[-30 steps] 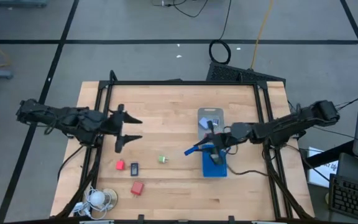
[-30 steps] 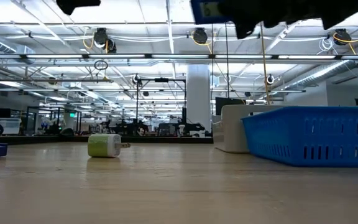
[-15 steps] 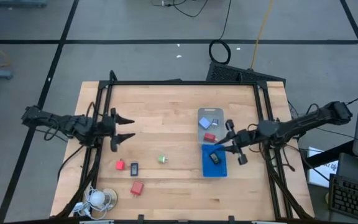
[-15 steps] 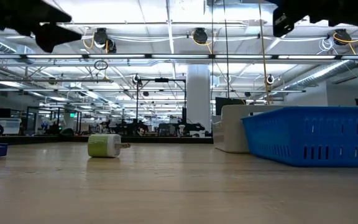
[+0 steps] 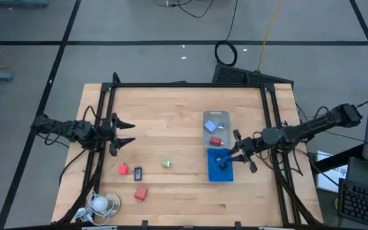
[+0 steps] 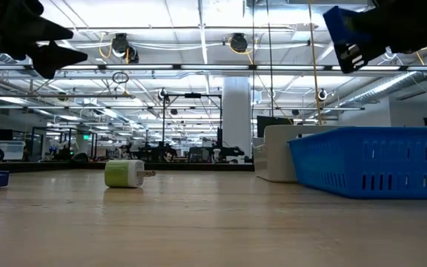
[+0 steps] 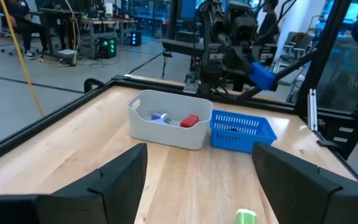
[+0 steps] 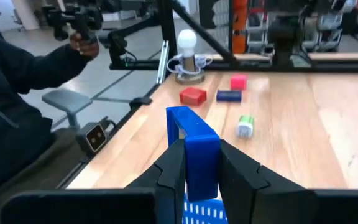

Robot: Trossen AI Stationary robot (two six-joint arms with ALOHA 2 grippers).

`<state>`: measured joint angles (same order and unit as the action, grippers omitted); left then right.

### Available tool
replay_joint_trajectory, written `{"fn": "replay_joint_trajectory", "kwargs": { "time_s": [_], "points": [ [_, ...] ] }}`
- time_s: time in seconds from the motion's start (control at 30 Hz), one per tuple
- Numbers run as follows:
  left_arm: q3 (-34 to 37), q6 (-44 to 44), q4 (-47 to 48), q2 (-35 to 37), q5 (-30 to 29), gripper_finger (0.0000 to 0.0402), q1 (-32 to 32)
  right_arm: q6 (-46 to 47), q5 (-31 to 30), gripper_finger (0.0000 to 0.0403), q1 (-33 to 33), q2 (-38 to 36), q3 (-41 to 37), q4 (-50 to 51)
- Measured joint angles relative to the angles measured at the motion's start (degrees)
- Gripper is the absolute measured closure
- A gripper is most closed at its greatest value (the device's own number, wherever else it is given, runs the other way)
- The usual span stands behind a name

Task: Pick & Place Office items
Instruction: Put the top blue digital clock into the blue bin

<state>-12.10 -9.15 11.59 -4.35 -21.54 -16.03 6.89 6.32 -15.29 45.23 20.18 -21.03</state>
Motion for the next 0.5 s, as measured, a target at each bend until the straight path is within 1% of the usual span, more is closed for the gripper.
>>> {"fn": "replay_joint_trajectory", "kwargs": {
  "time_s": [0.1,0.17,0.3,0.5],
  "points": [
    [0.0,0.0,0.0,0.2,-0.1,0.0117,0.0,1.3,-0.1,0.034,0.0,2.1,0.0,-0.2],
    [0.0,0.2,0.3,0.2,-1.2,0.0121,0.0,1.5,-0.1,0.0341,0.0,3.6,0.0,-0.5],
    [0.0,3.6,0.9,0.2,-2.0,0.0128,0.0,2.7,-0.1,0.0343,-0.5,5.7,0.0,-1.0],
    [0.0,4.0,1.1,0.2,-1.5,0.0119,0.0,3.4,-0.2,0.0341,-2.7,8.0,0.0,-0.9]
  ]
}}
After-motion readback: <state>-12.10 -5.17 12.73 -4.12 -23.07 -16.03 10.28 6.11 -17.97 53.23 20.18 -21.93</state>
